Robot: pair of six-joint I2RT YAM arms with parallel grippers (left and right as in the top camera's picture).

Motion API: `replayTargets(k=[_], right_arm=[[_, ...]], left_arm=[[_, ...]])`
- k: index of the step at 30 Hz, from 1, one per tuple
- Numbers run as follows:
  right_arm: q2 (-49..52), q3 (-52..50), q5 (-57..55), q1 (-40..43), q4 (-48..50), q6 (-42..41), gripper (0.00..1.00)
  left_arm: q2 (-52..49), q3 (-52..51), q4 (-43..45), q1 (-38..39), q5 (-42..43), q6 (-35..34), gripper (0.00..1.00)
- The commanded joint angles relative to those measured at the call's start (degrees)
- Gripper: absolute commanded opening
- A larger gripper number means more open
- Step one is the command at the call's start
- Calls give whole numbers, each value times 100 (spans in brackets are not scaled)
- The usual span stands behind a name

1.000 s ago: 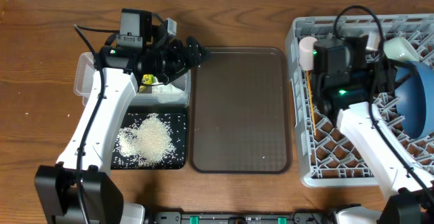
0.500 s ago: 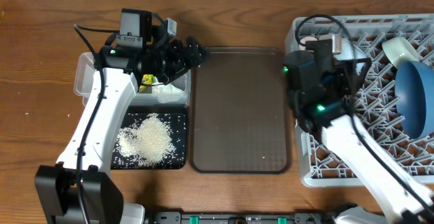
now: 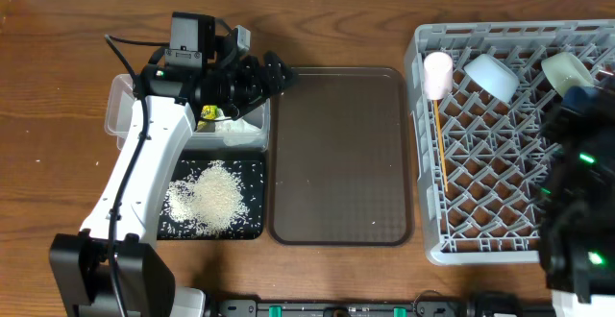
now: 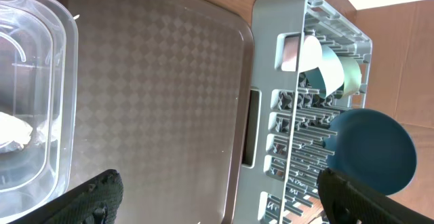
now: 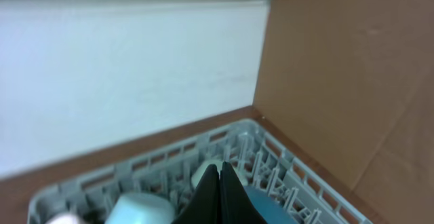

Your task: Sort waste into correct bins and load items into the dishwasher rack

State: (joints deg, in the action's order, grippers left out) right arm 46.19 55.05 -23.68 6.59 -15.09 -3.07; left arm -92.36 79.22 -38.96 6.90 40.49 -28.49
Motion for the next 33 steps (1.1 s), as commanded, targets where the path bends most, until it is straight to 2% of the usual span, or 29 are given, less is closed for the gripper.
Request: replayTargets(k=[1, 4, 9, 14, 18, 23, 29, 33], right_arm=[[66, 57, 1565, 986, -125, -651, 1], [326, 57, 2697, 2037, -286, -1235, 1], [1001, 264, 4911, 3488, -264, -1731, 1], [1803, 498, 5834, 4441, -490, -2129, 1], [2579, 498, 6516, 4732, -780, -2103, 1], [3364, 498, 7152, 4697, -1270, -1805, 1], [3281, 498, 7145, 4535, -1578, -1746, 1], [2885, 498, 6699, 4470, -1582, -1746, 1]], left_arm=[[63, 39, 0, -9, -9, -2, 95], [63, 39, 0, -9, -9, -2, 94], [63, 39, 0, -9, -9, -2, 94], [63, 39, 0, -9, -9, -2, 94], [63, 39, 0, -9, -9, -2, 94], [63, 39, 0, -9, -9, -2, 94], [63, 39, 0, -9, -9, -2, 95], [63, 39, 0, -9, -9, -2, 94]])
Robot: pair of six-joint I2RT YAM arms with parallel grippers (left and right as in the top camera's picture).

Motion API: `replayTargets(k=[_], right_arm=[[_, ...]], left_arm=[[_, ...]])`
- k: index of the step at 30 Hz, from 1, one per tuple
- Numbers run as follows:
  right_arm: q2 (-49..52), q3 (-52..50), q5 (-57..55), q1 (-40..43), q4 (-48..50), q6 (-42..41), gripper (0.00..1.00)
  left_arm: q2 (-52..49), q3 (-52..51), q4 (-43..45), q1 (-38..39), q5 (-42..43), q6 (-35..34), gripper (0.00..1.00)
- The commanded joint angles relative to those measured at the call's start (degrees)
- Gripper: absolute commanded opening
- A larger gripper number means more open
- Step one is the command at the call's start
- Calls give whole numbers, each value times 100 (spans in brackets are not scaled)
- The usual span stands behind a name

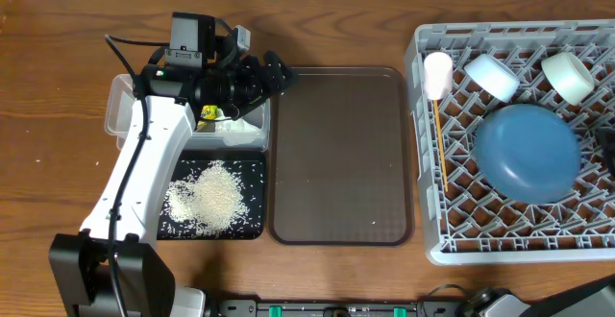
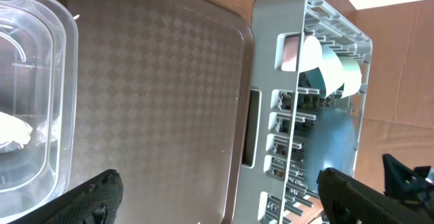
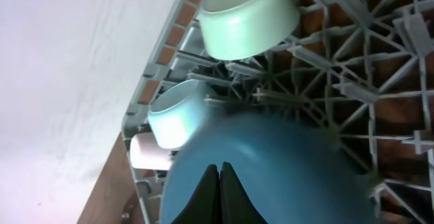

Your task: Sort waste into correct bins and load items into the dishwasher rack

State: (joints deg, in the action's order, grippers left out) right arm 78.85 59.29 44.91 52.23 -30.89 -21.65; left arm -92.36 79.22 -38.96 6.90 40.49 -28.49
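The grey dishwasher rack (image 1: 428,163) stands at the right. In it a blue bowl (image 1: 528,154) lies upside down, behind it two pale cups (image 1: 490,75) (image 1: 569,75), and at its left a pink-white piece on a wooden stick (image 1: 440,149). My right gripper (image 3: 220,167) is shut and empty, its tips pointing at the bowl (image 3: 285,176) from the rack's right side. My left gripper (image 2: 224,200) is open above the brown tray (image 1: 341,154), near its far left corner. Its fingers (image 2: 102,191) hold nothing.
A clear plastic container (image 1: 125,115) with a yellow scrap sits under the left arm. In front of it a black tray (image 1: 252,229) holds spilled rice. The right arm is almost wholly outside the overhead view.
The right arm, which covered the rack's right side, is now out of the overhead view. The blue bowl, then raised beside it, now lies upside down in the rack. The left arm has not moved.
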Motion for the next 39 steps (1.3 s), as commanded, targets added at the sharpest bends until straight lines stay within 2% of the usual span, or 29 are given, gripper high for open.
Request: replayTargets(k=[1, 7, 13, 16, 17, 18, 19, 25, 39], right_arm=[[-501, 74, -289, -125, -17, 111, 1], [-1123, 74, -1215, -717, -398, 348, 1], [-1309, 74, -2699, -2190, -997, 1075, 1], [-1294, 72, -3488, -3023, -1322, 1279, 11], [-1292, 72, -3689, -3230, -1388, 1279, 19], [-1281, 70, -3880, -3447, -1447, 1276, 40], [-1270, 70, -4006, -3641, -1478, 1276, 99], [-1248, 70, -4059, -4234, -1482, 1274, 99], [-1246, 70, -4059, -4256, -1502, 1272, 99]], left_arm=[[63, 39, 0, -9, -9, -2, 95], [63, 39, 0, -9, -9, -2, 94], [63, 39, 0, -9, -9, -2, 95], [63, 39, 0, -9, -9, -2, 94], [63, 39, 0, -9, -9, -2, 95], [63, 39, 0, -9, -9, -2, 94], [63, 39, 0, -9, -9, -2, 95], [63, 39, 0, -9, -9, -2, 94], [63, 39, 0, -9, -9, -2, 94]])
